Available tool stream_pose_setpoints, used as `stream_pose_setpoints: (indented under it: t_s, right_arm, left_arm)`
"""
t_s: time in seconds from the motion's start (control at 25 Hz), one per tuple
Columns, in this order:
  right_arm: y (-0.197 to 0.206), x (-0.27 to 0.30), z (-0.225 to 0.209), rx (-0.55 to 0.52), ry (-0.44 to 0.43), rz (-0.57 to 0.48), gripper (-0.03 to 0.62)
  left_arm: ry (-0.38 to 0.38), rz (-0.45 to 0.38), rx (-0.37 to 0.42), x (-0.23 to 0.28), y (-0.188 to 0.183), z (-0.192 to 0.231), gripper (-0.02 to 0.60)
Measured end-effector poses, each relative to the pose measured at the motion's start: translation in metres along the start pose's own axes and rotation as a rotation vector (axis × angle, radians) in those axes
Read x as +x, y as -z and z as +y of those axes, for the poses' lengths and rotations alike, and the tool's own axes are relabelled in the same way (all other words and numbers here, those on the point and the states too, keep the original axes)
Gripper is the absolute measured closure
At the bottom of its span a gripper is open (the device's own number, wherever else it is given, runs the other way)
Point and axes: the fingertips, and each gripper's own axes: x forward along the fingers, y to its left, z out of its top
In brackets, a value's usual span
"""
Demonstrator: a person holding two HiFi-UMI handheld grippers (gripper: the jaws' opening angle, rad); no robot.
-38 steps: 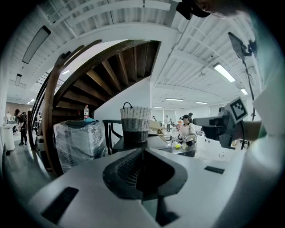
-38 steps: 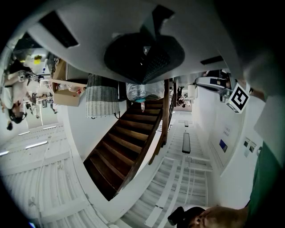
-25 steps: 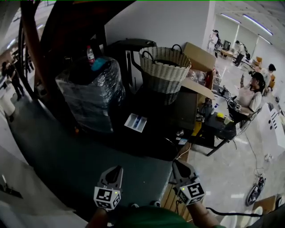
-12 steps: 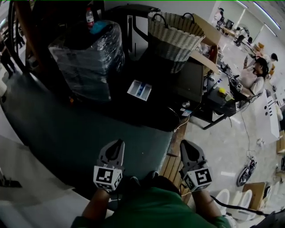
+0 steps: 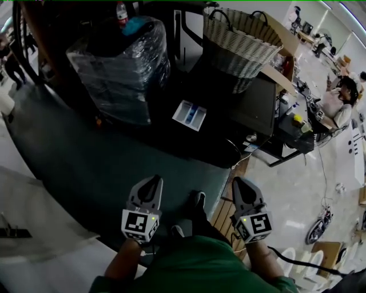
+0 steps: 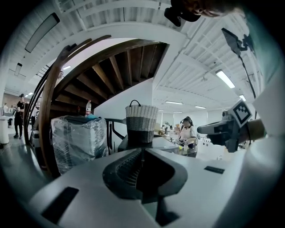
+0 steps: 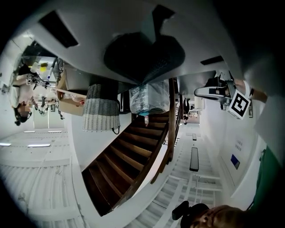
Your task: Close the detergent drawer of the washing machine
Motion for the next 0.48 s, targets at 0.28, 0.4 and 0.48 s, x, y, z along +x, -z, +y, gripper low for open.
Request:
stream_pose_setpoints:
  t_s: [0.28,0.4,0.48]
  right_arm:
    - [-0.019,0.073,-0.031,0.021,-0.119,-0.012,0.572]
    - [-0.030,0.100,-0.053,0.019,-0.165,-0.025,0.572]
    - [-0.033,0.117,-0.072,0.021,-0.181,-0.029,0.572]
  left_arm:
    - [-0.107,0.017,0.033,0.047,-0.017,0.027,0.545]
    - [-0.138,0.036,0.036,0.077,-0.026,0.028,0.545]
    - [-0.157,0.043,0.038,0.097,-0.032,0.029,0.545]
